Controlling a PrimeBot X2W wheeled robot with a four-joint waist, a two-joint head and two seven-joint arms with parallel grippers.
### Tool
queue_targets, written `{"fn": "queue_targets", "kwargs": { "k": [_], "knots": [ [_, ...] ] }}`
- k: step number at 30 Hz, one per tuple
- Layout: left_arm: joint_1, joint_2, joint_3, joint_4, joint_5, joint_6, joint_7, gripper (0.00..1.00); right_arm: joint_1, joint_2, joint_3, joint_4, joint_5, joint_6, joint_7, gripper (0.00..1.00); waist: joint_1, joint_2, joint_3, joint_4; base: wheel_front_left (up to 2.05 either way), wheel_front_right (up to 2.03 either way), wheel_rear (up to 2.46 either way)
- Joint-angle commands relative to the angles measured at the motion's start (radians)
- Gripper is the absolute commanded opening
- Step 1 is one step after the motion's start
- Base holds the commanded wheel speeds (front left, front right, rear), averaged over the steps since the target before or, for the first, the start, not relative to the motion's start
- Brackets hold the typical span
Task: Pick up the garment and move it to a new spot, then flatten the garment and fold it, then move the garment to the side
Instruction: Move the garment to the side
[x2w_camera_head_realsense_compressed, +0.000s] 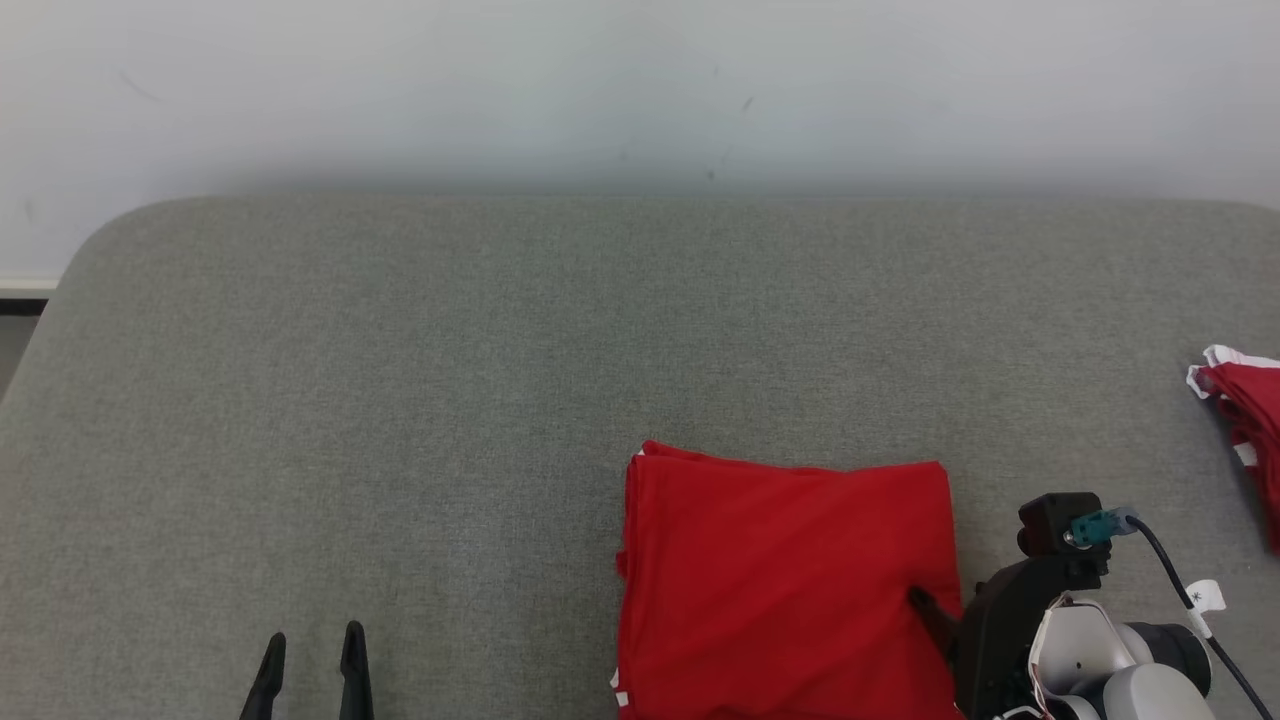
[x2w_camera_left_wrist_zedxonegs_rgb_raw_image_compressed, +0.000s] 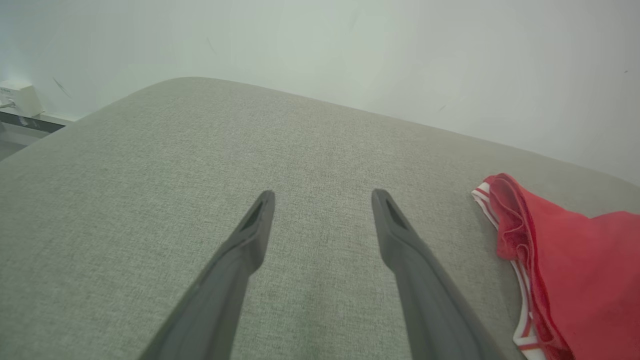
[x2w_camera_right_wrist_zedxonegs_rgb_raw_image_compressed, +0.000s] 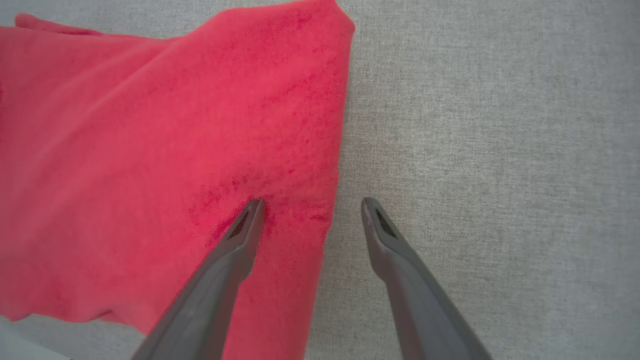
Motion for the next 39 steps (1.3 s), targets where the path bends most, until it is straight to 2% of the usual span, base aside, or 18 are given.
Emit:
{"fn": "queue_targets", "kwargs": {
  "k": [1, 10, 11, 12, 13, 14, 15, 20, 23, 31, 39],
  "knots": [
    [-0.018, -0.001, -0.004, -0.002, 0.001, 0.002, -0.003, 1.00, -0.015, 0.007, -0.006, 0.012, -0.007, -0.003, 0.004, 1.00, -0.0002, -0.0001, 0.037, 0.029, 0.00, 0.00, 0.00],
    [-0.050, -0.001, -0.021, -0.002, -0.005, 0.002, -0.003, 1.00, -0.029, 0.022, 0.002, 0.094, -0.029, -0.003, 0.056, 1.00, -0.0002, -0.0001, 0.088, 0.052, 0.00, 0.00, 0.00],
    [-0.054, -0.001, -0.022, -0.003, -0.006, 0.002, -0.003, 1.00, -0.029, 0.018, 0.008, 0.093, -0.033, -0.003, 0.058, 0.74, -0.0002, -0.0001, 0.091, 0.053, 0.00, 0.00, 0.00],
    [-0.054, -0.001, -0.022, -0.003, -0.006, 0.002, -0.003, 1.00, -0.029, 0.018, 0.008, 0.093, -0.033, -0.003, 0.058, 0.74, -0.0002, -0.0001, 0.091, 0.053, 0.00, 0.00, 0.00],
    [-0.056, -0.001, -0.022, -0.003, -0.007, 0.002, -0.003, 1.00, -0.032, 0.014, 0.010, 0.093, -0.034, -0.003, 0.061, 0.34, -0.0002, -0.0001, 0.095, 0.053, 0.00, 0.00, 0.00],
    [-0.058, -0.001, -0.022, -0.003, -0.008, 0.002, -0.003, 1.00, -0.036, 0.005, 0.013, 0.089, -0.041, -0.003, 0.064, 0.05, -0.0002, -0.0001, 0.098, 0.052, 0.00, 0.00, 0.00],
    [-0.060, -0.001, -0.022, -0.003, -0.011, 0.002, -0.003, 1.00, -0.041, -0.005, 0.018, 0.084, -0.045, -0.003, 0.064, 0.00, -0.0002, -0.0001, 0.100, 0.050, 0.00, 0.00, 0.00],
    [-0.077, -0.001, -0.028, -0.010, -0.020, 0.002, -0.003, 1.00, -0.083, -0.060, 0.052, 0.038, -0.037, -0.003, 0.067, 0.00, -0.0002, -0.0001, 0.107, 0.035, 0.00, 0.00, 0.00],
    [-0.080, -0.001, -0.026, -0.021, -0.016, 0.002, -0.003, 1.00, -0.135, -0.109, 0.110, 0.006, -0.030, -0.003, 0.092, 0.00, -0.0002, -0.0001, 0.114, 0.010, 0.00, 0.00, 0.00],
    [-0.106, -0.001, -0.034, -0.057, -0.015, 0.002, -0.003, 1.00, -0.346, -0.246, 0.261, -0.042, 0.032, -0.003, 0.181, 0.00, -0.0002, -0.0001, 0.135, -0.086, 0.00, 0.00, 0.00],
    [-0.141, -0.001, -0.057, -0.088, -0.010, 0.006, -0.003, 1.00, -0.518, -0.335, 0.301, -0.056, 0.055, -0.003, 0.219, 0.00, -0.0002, -0.0001, 0.168, -0.206, 0.00, 0.00, 0.00]
  ]
}}
